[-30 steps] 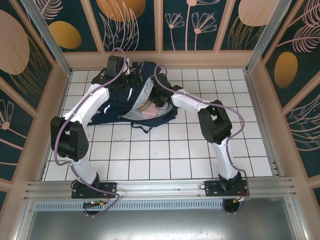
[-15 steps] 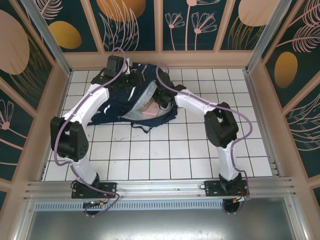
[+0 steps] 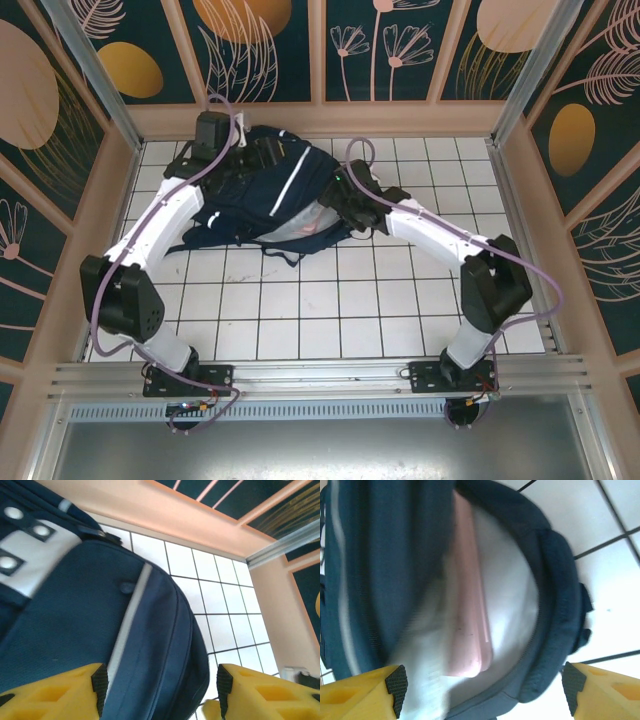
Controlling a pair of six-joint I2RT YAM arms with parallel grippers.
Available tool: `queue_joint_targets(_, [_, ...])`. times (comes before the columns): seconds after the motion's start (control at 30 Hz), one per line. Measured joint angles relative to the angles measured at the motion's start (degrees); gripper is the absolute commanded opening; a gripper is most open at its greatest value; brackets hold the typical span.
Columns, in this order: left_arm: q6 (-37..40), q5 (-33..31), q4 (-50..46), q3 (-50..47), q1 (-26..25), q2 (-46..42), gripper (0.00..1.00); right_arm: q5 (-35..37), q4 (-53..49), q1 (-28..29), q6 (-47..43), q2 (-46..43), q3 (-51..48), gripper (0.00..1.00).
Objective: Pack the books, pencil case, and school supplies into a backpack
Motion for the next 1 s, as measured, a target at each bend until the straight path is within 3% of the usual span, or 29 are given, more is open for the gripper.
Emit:
queue_joint_targets(0.23, [-0.59,-1.68,1.09,-15.65,7.17,-7.93,0.60,2.23,0.15,1.18,-0.63,-4.42,-3.13,0.80])
queue_joint_targets(0.53, [-4.48,-1.70,3.30,-33.53,16.59,-8.37,0.57,3.23,1.90,11.52,-7.56,-0.20,0.83,0.77])
queue_joint_targets(0.8, [-6.38,1.22,11.02,-34.95,18.05,-3.74,0.58,3.56,4.57,17.66,-13.62,6.80,6.40,0.75])
queue_joint_targets(1.0, [-8.04,2.03,15.34,-34.93,18.32,1.95,0.50,3.15,4.68,18.78,-16.11,9.46,9.57,0.74])
